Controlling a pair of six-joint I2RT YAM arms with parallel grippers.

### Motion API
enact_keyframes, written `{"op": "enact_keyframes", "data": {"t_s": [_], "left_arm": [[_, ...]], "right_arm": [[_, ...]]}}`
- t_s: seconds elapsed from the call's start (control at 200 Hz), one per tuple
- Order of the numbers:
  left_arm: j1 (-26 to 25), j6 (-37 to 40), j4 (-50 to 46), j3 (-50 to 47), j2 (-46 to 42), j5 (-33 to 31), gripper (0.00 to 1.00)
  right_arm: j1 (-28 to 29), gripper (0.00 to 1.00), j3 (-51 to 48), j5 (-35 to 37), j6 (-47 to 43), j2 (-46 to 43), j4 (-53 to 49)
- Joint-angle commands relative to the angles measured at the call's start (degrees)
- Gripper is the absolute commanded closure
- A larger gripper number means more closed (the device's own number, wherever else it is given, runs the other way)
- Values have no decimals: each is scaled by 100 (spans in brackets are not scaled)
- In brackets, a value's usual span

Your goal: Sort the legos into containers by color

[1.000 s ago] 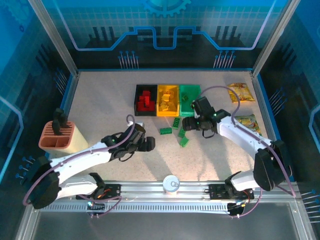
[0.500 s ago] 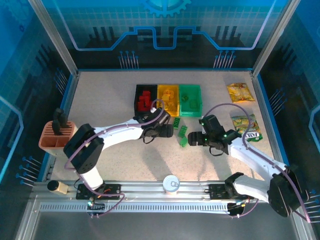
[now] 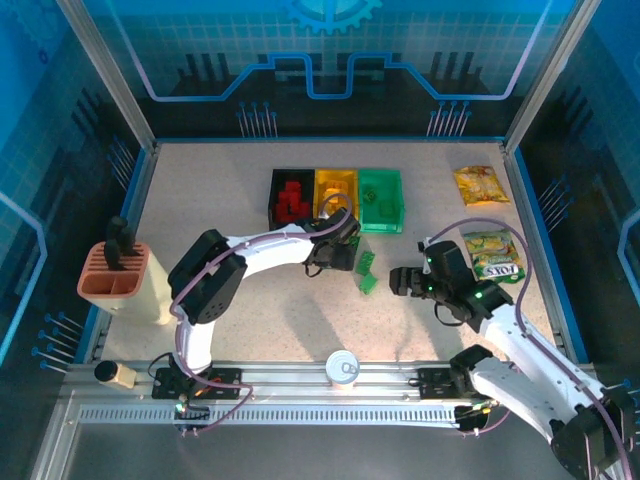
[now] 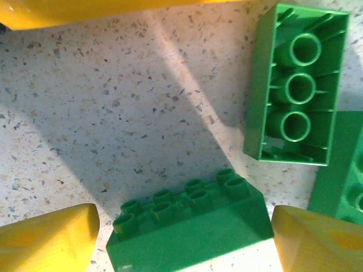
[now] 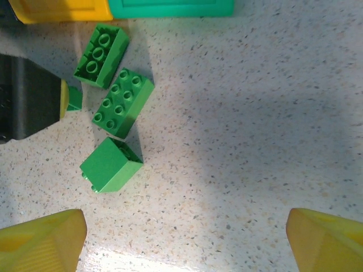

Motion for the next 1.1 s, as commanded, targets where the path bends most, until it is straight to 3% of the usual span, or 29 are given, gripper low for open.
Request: {"op": "enact_keyframes", "data": {"t_s": [0.0,0.15,0.385,0.635,0.811,1.096], "left_arm": [[6,40,-295,179,154,-107,20],[-3,47,-258,240,251,-88,25],[2,134,-326,338,196,-135,45],[-79,357,-185,555,-128,-109,45],[-101,710,376,876,-295,253,45],[-86,1021,-257,2828,549,394,45]], "right_arm": [[-109,7,-211,27,-61,-269,-176],[-159,7,-366,28,4,-333,-100],[-183,7,-454,59,35,-364,-53],[-214,7,-604,100,148,-474,-12],[-229,7,-881,-14,344,-470,147],[-275,7,-941,-87,327,-551,227]]}}
